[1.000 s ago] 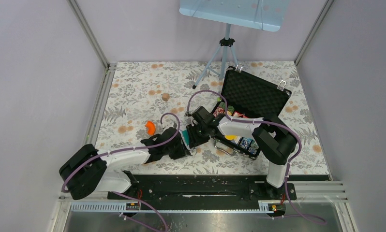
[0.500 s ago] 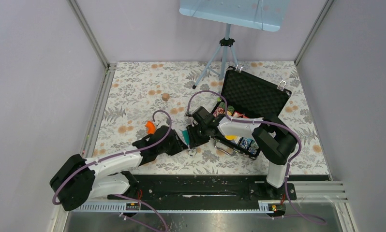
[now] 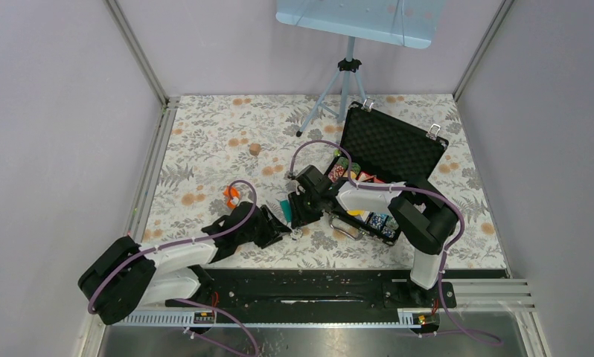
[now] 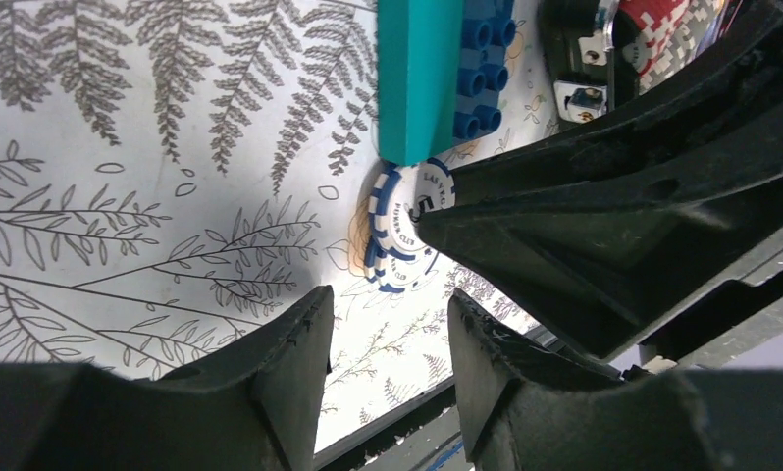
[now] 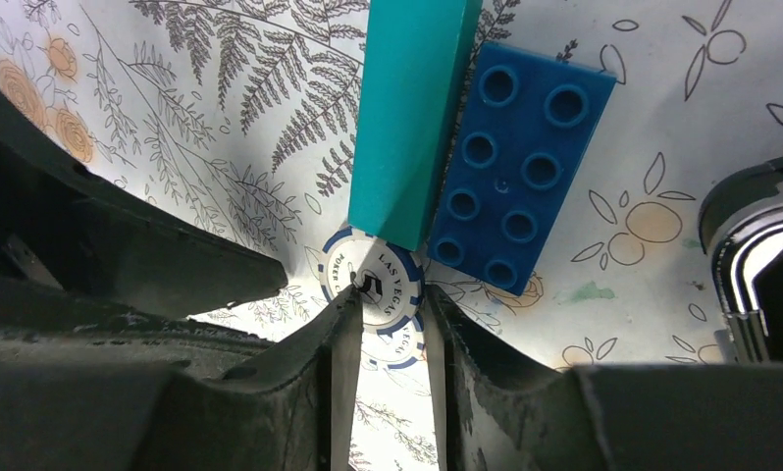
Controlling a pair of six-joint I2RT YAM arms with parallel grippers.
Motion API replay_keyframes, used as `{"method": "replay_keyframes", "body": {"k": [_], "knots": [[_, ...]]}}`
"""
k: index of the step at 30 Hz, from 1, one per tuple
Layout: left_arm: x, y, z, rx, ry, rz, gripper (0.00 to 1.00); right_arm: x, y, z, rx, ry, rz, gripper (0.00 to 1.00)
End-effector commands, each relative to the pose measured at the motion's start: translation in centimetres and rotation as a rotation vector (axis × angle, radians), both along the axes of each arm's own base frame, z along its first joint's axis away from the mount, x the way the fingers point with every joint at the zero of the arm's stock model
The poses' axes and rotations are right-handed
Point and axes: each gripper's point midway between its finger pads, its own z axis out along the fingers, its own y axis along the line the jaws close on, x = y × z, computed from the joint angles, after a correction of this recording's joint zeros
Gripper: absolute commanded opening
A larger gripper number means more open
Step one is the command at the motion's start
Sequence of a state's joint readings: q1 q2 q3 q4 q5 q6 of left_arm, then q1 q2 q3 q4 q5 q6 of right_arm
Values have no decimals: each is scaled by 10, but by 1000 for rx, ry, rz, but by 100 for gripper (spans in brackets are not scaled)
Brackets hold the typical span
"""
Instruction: Pack up texas hold em set
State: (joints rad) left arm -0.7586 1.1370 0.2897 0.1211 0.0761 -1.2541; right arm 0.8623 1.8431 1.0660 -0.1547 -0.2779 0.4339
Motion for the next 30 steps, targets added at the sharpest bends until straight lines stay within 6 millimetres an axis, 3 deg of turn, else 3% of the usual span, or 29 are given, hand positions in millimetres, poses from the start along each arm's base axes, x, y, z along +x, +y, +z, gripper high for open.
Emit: {"method": "replay_keyframes", "body": {"k": [1,12,24,30], "knots": [[8,-15,14,-130,-11,32,45,-7,-6,-6,-23,10,-36,36],[12,-13,5,-130,3,66,34,-11,-13,-15,-49,34,-73,32],[21,10,1,-28,-37,122,33,-10,-21,-20,-75,24,-90,31],[27,8,-1,-44,-43,118,32,-12,-26,-22,-85,24,-93,30]]}}
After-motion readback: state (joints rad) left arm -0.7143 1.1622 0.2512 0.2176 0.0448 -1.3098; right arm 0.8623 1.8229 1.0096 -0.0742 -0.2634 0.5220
